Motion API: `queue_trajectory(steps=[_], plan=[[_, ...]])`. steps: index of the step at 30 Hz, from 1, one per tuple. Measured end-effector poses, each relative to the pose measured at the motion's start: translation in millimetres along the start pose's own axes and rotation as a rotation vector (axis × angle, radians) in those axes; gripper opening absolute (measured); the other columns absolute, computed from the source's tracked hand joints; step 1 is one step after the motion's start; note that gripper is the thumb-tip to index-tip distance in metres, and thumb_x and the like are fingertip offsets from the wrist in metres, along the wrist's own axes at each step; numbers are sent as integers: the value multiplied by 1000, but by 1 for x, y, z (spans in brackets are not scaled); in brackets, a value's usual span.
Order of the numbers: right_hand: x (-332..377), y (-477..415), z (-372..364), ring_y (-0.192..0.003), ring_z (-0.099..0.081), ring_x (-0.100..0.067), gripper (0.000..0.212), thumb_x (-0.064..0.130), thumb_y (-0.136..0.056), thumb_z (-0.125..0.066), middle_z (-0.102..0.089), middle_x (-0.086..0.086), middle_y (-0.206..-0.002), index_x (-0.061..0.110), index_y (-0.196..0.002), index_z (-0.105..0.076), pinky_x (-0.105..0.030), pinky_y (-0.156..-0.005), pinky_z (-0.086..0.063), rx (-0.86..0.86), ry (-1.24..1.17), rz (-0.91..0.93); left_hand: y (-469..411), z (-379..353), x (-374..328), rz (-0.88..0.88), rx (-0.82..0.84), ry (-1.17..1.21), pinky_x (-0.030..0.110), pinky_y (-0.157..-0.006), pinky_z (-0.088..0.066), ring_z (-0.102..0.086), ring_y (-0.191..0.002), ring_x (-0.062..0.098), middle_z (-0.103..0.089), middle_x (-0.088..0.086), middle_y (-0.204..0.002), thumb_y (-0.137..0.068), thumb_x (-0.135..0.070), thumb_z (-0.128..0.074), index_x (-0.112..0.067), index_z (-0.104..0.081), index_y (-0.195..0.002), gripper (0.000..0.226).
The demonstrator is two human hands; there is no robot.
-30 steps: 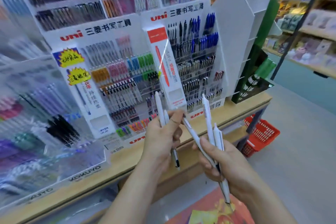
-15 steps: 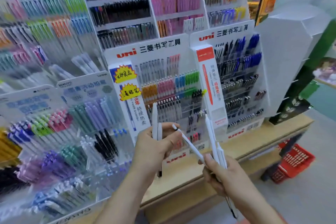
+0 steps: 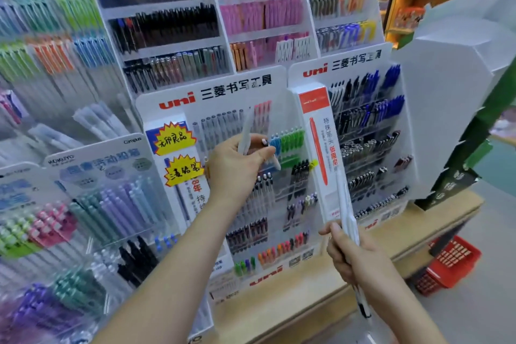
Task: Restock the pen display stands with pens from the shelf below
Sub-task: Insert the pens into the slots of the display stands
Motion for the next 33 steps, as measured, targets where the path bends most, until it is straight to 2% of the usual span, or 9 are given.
queue_trajectory(steps=[5,7,10,13,16,21,24,28,33], plan=[[19,-42,12,-45,-24,-10,26,29,-100,-47,-35,0,-59,7,-95,-60,-20,-40,-21,70,43,72,-18,-27,36,64,15,-130,38,-65,-60,-69,-68,14,-72,-11,-72,-74,-17,-83,-32,-72,-73,19],[24,-57,16,-47,-23,-11,27,29,-101,-46,-35,0,-59,8,-94,-60,-22,-42,-21,82,66,88,-21,-33,45,78,48,-193,34,-59,-57,-66,-61,16,-70,-10,-68,-75,-17,-82,-30,-71,-70,18],[29,-73,21,-48,-21,-12,27,29,-101,-46,-33,0,-60,7,-93,-59,-21,-42,-20,116,77,85,-21,-40,56,92,122,-342,24,-45,-40,-45,-41,6,-62,-8,-56,-79,-21,-79,-29,-70,-75,12],[33,-84,23,-48,-22,-11,26,29,-102,-45,-34,0,-61,9,-94,-60,-21,-43,-19,142,93,74,-23,-47,63,50,234,-585,23,-50,-40,-50,-48,6,-65,-6,-63,-83,-32,-74,-28,-71,-84,6],[32,-92,22,-48,-24,-11,27,31,-102,-46,-35,1,-61,10,-94,-61,-22,-44,-19,161,106,58,-28,-52,67,24,324,-777,26,-54,-41,-56,-59,11,-66,-6,-68,-88,-39,-66,-27,-73,-88,14],[29,-98,20,-48,-25,-11,27,32,-101,-46,-36,2,-59,11,-96,-61,-21,-44,-20,183,101,41,-36,-57,67,-2,394,-907,31,-58,-48,-60,-62,17,-65,-3,-67,-92,-38,-60,-22,-71,-87,20],[28,-99,21,-47,-25,-11,30,35,-100,-46,-37,2,-58,9,-97,-62,-21,-43,-20,195,69,39,-37,-61,70,-4,434,-994,28,-52,-43,-58,-59,17,-63,-2,-66,-94,-39,-57,-21,-68,-83,24],[24,-102,24,-47,-27,-11,38,42,-91,-51,-40,-1,-61,8,-99,-65,-22,-42,-21,241,-60,4,-37,-63,75,-58,441,-1129,25,-46,-33,-49,-52,14,-53,-6,-59,-97,-40,-52,-27,-53,-70,30],[20,-100,23,-46,-30,-11,37,34,-92,-52,-42,-4,-63,2,-106,-66,-20,-41,-23,375,-271,-93,-41,-66,73,-65,459,-1211,25,-47,-38,-50,-51,16,-53,-4,-59,-97,-40,-51,-24,-56,-77,27]])
Point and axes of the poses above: each hand's wrist, its own y-axis away from the middle knuckle, its own z-axis out of the back of the hand, x = y × z, the point moved 3 cm from there along -y, towards the middle knuckle
